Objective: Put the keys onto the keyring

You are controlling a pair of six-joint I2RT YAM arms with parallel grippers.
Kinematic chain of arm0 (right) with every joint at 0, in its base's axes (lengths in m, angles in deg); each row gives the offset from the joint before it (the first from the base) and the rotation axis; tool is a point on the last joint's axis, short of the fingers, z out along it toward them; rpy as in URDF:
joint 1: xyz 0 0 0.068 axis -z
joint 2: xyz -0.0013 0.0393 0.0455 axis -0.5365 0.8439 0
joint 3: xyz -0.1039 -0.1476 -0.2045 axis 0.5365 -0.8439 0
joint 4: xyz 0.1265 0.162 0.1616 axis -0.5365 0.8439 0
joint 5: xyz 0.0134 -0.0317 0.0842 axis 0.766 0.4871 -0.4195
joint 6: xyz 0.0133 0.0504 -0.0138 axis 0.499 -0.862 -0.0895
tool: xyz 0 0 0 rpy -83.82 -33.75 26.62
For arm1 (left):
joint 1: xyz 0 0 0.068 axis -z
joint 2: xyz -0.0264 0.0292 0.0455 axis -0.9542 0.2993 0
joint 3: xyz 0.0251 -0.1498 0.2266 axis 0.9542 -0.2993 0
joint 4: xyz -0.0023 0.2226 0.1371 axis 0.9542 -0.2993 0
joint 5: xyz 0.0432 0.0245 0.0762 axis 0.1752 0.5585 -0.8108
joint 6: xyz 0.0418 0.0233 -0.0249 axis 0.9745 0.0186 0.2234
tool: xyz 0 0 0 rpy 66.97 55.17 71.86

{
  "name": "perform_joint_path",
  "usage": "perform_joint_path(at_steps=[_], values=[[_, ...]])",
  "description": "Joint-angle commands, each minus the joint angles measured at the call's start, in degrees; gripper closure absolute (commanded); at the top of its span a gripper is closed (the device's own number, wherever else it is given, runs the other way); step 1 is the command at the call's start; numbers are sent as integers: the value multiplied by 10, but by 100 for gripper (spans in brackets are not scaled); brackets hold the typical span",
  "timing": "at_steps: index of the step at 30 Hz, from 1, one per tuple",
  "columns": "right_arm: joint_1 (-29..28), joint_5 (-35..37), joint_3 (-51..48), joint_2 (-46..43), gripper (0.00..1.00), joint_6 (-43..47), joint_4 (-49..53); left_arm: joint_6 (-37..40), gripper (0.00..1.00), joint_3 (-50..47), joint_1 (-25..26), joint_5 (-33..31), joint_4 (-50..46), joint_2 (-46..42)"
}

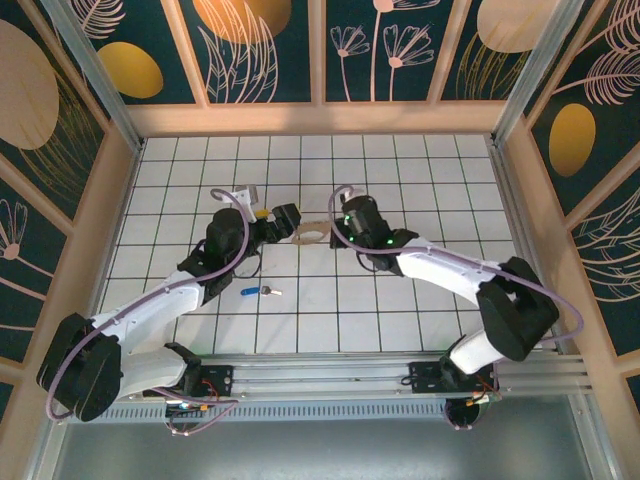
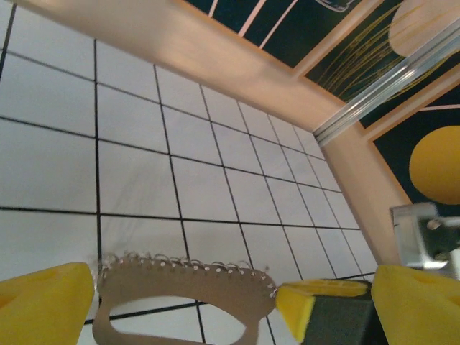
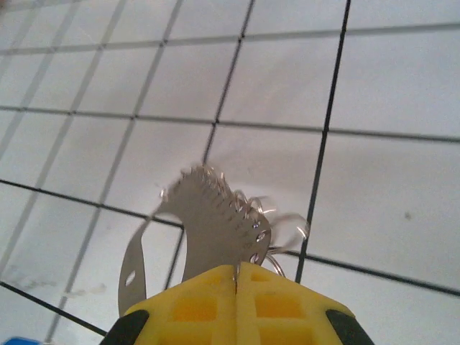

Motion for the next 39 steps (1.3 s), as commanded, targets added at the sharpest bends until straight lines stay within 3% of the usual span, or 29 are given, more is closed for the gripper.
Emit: perform_joint_path(at_steps=[1, 8, 11, 21, 33, 39], values=[[26, -106, 13, -48, 100, 53, -57, 32, 1, 24, 3, 21, -17, -4], [108, -323, -54, -102, 100, 59, -190, 65, 1, 50, 3, 60, 1, 29], [145, -381, -76, -119, 100, 51, -233, 63, 3, 55, 3, 77, 16, 41], [199, -454, -130, -143, 100, 6, -353, 55, 7, 84, 3, 115, 20, 65], [202, -510, -133, -120, 100, -54, -427, 78, 11, 129, 3, 156, 12, 93], [203, -516, -121, -106, 100, -73, -427, 72, 16, 135, 3, 191, 53, 107]])
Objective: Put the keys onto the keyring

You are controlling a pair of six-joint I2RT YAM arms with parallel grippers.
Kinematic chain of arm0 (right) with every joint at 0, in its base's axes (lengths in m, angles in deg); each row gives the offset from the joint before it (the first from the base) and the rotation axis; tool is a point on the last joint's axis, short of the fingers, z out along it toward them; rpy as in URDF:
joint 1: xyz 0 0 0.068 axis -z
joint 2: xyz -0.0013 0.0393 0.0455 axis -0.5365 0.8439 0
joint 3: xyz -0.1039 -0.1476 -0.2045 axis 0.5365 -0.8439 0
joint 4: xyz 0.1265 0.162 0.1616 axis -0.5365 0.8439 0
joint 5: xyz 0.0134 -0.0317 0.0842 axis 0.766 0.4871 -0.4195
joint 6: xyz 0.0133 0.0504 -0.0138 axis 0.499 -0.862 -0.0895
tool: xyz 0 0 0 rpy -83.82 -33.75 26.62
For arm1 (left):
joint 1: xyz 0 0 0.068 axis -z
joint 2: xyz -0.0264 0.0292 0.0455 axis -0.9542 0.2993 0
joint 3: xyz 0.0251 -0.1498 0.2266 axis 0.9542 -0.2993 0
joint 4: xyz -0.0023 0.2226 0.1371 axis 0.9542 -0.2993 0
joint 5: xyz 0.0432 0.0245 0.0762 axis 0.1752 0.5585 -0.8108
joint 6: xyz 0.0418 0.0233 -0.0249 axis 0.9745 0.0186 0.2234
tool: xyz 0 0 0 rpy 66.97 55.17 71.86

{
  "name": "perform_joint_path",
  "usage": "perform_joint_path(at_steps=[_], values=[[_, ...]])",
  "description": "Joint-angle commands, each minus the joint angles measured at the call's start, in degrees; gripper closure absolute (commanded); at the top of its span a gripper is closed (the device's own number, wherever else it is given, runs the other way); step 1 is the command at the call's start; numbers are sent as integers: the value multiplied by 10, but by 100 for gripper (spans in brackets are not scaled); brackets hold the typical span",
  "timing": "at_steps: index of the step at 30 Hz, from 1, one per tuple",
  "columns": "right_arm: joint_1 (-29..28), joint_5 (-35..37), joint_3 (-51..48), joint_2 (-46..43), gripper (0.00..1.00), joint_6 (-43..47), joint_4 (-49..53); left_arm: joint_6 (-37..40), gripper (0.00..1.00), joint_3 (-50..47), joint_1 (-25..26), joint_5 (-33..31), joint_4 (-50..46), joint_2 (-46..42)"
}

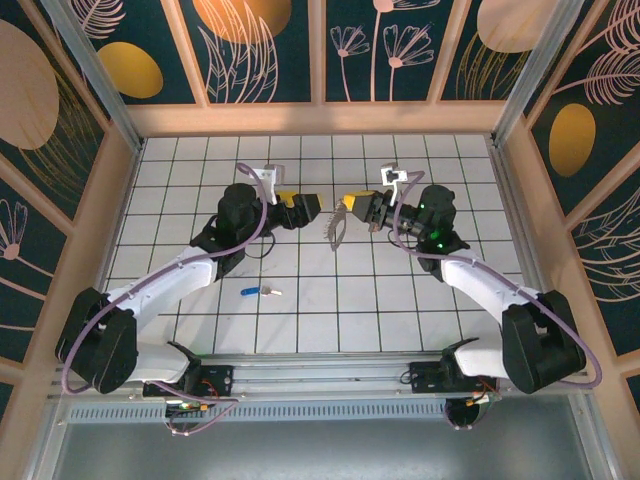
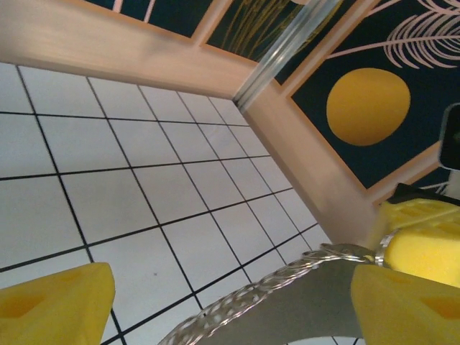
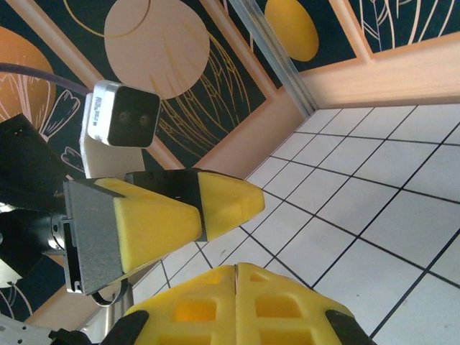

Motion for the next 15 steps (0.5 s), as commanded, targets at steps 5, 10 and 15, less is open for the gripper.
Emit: perform_joint_path(at_steps=[5, 10, 15], values=[[11, -51, 14, 25, 100, -35, -80, 1, 21, 28, 3, 61, 93, 33], [22, -75, 13, 51, 100, -75, -145, 10, 31, 52, 0, 84, 117, 57], [40, -97, 22, 68, 100, -92, -176, -6, 44, 34, -22, 137, 172, 69]])
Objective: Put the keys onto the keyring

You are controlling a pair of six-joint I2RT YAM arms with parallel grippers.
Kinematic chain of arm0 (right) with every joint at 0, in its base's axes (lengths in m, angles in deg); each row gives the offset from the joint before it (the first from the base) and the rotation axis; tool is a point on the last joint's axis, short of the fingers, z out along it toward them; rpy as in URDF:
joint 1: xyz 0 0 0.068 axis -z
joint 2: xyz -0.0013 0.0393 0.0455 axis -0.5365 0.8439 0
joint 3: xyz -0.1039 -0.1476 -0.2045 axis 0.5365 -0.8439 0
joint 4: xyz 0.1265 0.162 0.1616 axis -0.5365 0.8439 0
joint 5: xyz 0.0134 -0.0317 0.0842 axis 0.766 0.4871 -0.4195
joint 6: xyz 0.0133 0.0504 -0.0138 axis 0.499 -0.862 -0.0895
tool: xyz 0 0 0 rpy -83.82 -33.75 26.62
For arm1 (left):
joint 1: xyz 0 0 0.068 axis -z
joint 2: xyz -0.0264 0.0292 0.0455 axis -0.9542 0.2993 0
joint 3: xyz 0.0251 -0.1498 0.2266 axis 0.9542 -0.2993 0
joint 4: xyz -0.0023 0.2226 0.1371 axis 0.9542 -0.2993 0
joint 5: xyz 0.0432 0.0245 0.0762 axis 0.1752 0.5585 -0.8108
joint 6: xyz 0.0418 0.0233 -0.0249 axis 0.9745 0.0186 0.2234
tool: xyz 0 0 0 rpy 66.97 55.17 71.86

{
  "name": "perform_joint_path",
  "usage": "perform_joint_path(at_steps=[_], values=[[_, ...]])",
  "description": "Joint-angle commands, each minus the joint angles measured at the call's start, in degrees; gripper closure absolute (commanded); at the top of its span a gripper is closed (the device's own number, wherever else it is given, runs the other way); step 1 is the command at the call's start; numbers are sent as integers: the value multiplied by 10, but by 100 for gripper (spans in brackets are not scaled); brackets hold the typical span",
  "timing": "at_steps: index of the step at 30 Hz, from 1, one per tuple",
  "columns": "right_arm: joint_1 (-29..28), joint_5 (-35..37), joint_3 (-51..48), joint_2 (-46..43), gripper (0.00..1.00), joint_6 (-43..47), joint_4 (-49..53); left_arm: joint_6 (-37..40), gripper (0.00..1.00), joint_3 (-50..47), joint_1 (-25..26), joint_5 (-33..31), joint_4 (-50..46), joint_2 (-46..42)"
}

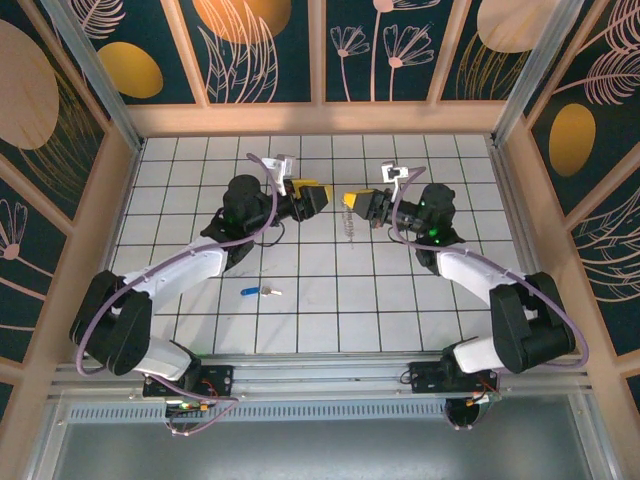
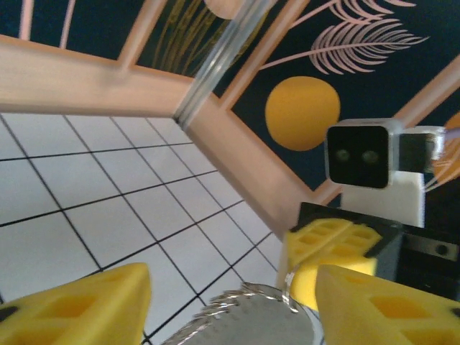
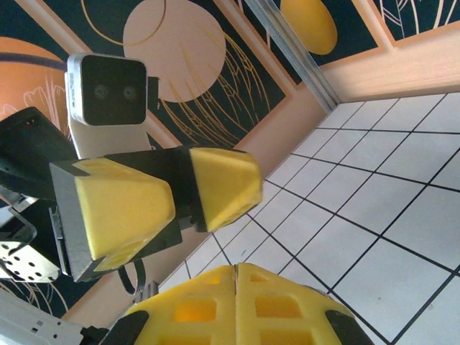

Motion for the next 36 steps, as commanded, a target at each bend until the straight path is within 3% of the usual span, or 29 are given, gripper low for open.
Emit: perform_joint_path(at_steps=[1, 10, 22, 36], values=[[16, -41, 24, 11, 100, -25, -78, -23, 47, -11, -23, 63, 91, 11], [25, -40, 35, 78, 100, -128, -193, -99, 49, -12, -48, 184, 222, 67], [18, 26, 9, 118, 100, -200, -250, -107, 50, -29, -48, 184, 228, 77], [-3, 54, 19, 75, 100, -162, -150, -159, 54, -12, -44, 179, 308, 137]])
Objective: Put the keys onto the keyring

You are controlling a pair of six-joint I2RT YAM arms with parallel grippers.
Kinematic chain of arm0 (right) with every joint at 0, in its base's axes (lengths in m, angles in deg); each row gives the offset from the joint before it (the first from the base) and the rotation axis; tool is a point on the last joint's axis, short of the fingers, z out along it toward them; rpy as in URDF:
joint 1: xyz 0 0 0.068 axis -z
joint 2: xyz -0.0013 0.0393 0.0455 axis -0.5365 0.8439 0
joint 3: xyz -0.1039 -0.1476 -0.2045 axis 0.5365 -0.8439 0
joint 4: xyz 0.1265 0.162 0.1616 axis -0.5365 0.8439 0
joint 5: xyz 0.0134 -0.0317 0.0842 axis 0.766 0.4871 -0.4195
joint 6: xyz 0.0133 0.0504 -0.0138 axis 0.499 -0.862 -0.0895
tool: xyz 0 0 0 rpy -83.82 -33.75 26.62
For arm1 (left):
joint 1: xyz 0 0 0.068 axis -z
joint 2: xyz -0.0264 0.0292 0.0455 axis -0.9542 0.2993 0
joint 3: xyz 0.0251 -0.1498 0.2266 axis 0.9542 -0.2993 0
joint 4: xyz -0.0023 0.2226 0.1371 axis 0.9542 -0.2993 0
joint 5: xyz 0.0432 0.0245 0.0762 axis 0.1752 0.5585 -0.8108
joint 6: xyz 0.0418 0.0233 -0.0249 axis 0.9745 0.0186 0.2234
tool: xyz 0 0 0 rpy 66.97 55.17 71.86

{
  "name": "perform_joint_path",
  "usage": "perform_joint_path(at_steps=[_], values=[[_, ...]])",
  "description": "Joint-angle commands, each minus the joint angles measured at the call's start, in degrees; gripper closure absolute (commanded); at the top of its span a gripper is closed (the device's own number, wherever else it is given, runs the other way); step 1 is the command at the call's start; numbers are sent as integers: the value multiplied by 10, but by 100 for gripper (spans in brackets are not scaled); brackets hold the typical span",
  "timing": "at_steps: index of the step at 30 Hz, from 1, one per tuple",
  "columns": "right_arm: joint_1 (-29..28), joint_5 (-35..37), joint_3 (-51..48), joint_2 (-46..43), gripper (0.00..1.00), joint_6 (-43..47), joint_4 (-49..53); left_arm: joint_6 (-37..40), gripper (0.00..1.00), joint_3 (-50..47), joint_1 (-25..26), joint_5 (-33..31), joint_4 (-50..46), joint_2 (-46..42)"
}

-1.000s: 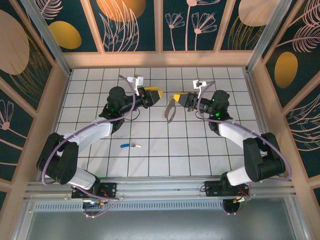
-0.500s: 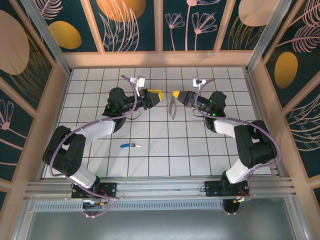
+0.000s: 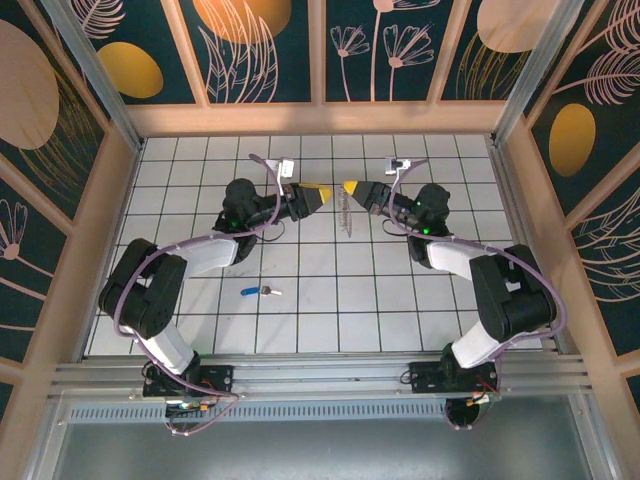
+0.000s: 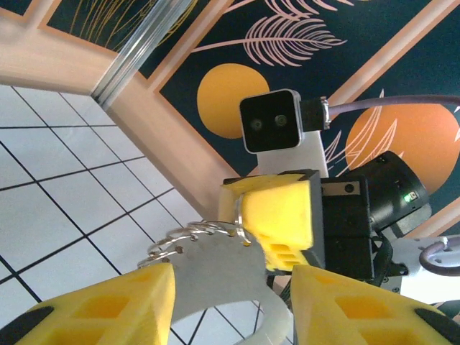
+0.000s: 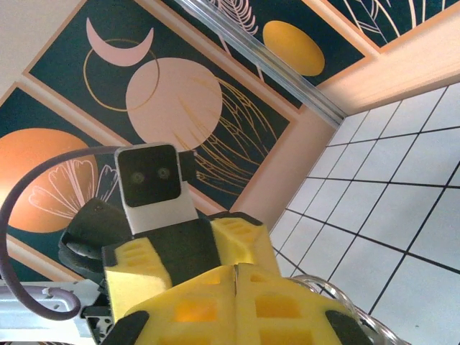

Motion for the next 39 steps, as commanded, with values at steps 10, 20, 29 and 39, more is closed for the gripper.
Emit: perform_joint_path(at_steps=[10, 20, 29, 39], values=[[-10, 10, 8, -25, 100, 15, 3, -39, 54, 27, 16, 4, 80, 37], [-15, 10, 9, -20, 100, 12, -3, -42, 55, 34, 24, 5, 84, 40], [-18, 12, 11, -19, 100, 15, 4, -55, 56, 41, 31, 9, 100, 47], [-17, 16, 8, -16, 100, 16, 5, -59, 70, 44, 39, 16, 110, 51]])
